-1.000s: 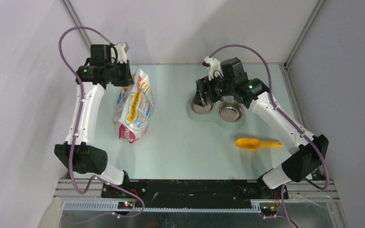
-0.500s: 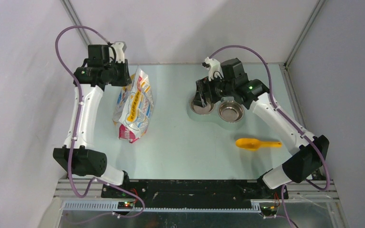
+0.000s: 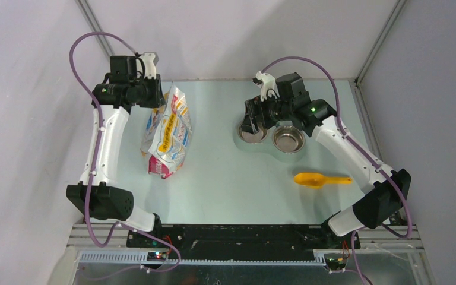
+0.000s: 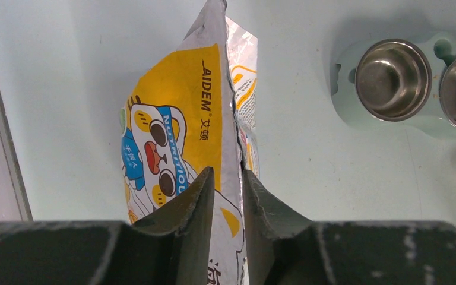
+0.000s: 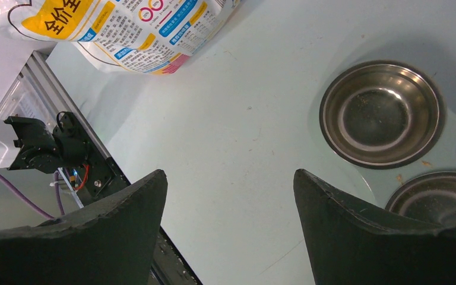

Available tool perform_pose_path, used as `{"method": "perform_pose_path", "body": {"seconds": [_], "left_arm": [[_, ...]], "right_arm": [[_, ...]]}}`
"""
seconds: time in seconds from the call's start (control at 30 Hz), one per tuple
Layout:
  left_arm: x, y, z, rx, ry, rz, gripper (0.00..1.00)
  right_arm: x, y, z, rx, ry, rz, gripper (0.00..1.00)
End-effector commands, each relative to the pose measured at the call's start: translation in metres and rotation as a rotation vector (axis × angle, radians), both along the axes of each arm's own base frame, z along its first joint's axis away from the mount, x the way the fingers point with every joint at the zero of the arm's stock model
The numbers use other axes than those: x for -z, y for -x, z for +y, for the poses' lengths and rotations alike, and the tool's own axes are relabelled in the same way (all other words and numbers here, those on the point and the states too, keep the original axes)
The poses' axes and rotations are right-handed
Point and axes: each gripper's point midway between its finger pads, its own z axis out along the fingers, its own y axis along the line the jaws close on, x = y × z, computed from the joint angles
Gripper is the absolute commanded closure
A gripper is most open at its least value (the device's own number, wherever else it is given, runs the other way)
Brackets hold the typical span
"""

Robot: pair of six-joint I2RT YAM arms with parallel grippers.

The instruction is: Serve the pet food

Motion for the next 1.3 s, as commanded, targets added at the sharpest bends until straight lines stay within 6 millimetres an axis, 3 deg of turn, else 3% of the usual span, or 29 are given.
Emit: {"method": "perform_pose_path", "body": {"seconds": [0.0, 0.57, 0.93, 1.07, 1.27], "left_arm": [[-0.006, 0.0, -0.005, 0.041, 0.005, -0.028, 0.69], [0.008, 0.003, -0.002, 0.046, -0.055, 0.002, 0.75], [0.011, -0.012, -0.006, 0.044, -0.089, 0.001, 0.73], [0.009, -0.015, -0.007, 0.047, -0.095, -0.004, 0.73], [0.014, -0.018, -0.004, 0.047, -0.12, 0.012, 0.73]], "right_arm": [[-0.008, -0.004, 0.003, -0.006, -0.024, -0.037, 0.19], [-0.005, -0.002, 0.001, -0.003, -0.016, -0.039, 0.18], [0.0, -0.003, 0.002, -0.004, -0.011, -0.026, 0.18], [-0.007, -0.009, 0.004, -0.001, -0.03, -0.063, 0.18], [0.001, -0.004, 0.0, 0.002, -0.007, -0.029, 0.18]]}}
